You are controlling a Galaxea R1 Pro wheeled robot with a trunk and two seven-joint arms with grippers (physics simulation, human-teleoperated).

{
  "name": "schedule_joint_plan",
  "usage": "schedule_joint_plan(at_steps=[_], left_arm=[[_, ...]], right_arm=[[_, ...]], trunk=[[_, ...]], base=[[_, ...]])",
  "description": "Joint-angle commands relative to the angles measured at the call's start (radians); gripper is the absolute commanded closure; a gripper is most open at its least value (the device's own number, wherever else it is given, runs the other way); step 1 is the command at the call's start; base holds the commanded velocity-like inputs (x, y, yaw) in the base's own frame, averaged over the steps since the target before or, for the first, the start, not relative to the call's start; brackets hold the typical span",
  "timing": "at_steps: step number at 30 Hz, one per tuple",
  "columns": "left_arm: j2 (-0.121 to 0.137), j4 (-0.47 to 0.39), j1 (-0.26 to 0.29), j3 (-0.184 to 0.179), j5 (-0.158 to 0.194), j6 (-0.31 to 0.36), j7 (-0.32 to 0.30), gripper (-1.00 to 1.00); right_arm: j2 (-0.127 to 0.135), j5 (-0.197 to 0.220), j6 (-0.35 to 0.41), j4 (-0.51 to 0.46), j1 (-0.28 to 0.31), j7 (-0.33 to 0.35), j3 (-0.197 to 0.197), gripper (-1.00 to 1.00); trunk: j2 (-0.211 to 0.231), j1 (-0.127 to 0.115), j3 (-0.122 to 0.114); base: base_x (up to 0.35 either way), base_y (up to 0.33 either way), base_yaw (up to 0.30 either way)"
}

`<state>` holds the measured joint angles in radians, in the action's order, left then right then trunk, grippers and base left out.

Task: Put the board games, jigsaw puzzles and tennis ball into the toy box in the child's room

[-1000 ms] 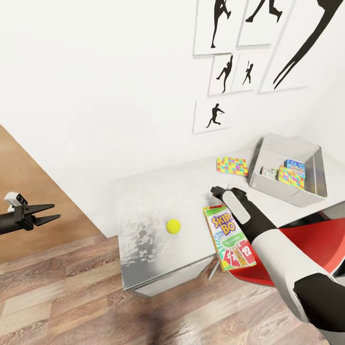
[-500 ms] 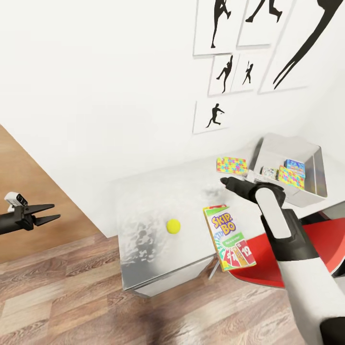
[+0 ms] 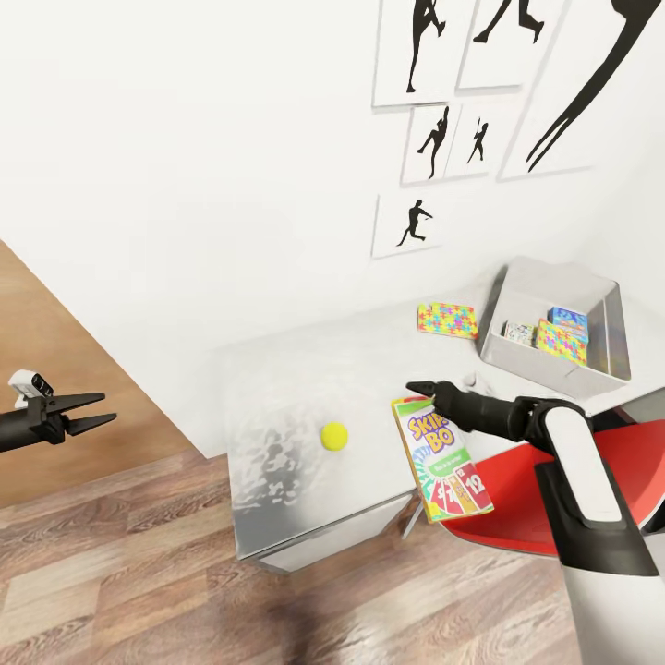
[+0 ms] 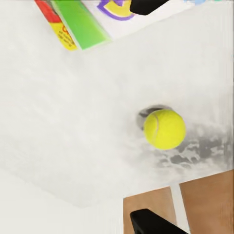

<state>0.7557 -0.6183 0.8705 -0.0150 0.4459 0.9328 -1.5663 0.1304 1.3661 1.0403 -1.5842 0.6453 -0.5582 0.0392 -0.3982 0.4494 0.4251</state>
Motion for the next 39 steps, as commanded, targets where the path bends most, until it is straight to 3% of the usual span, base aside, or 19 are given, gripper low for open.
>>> schedule_joint_plan(at_steps=[1,8,13,18,30,39], left_arm=[[0.001,0.0,0.001,-0.002,0.0,0.011,-0.004,-1.0],[0.001,0.0,0.001,-0.002,0.0,0.011,-0.004,-1.0],[0.001,0.0,0.001,-0.002,0.0,0.011,-0.004,-1.0],[0.001,0.0,0.001,-0.002,0.0,0.011,-0.004,-1.0],[0.001,0.0,0.001,-0.002,-0.001,0.011,-0.004,-1.0],[0.001,0.0,0.001,-0.002,-0.001,0.011,-0.004,-1.0]], right_arm=[[-0.001,0.023,0.005,-0.001,-0.007,0.007,0.002,-1.0],[-0.001,0.049,0.006,-0.001,-0.036,0.101,0.006,-1.0],[0.004,0.049,0.003,-0.002,-0.124,0.281,0.01,-1.0],[0.008,0.045,0.001,-0.002,-0.173,0.399,0.011,-1.0],[-0.001,0.044,-0.003,-0.001,-0.312,0.456,0.006,-1.0],[-0.005,0.042,-0.006,-0.002,-0.324,0.487,-0.015,-1.0]], trunk=[[-0.002,0.001,0.002],[-0.002,0.001,-0.001],[-0.002,0.001,-0.007],[-0.002,0.001,-0.015],[-0.002,0.001,-0.032],[-0.002,0.001,-0.047]], base=[[0.0,0.0,0.0],[-0.018,0.0,-0.03],[-0.007,0.0,-0.124],[-0.05,0.0,-0.133],[-0.065,0.0,-0.118],[-0.128,0.0,-0.06]])
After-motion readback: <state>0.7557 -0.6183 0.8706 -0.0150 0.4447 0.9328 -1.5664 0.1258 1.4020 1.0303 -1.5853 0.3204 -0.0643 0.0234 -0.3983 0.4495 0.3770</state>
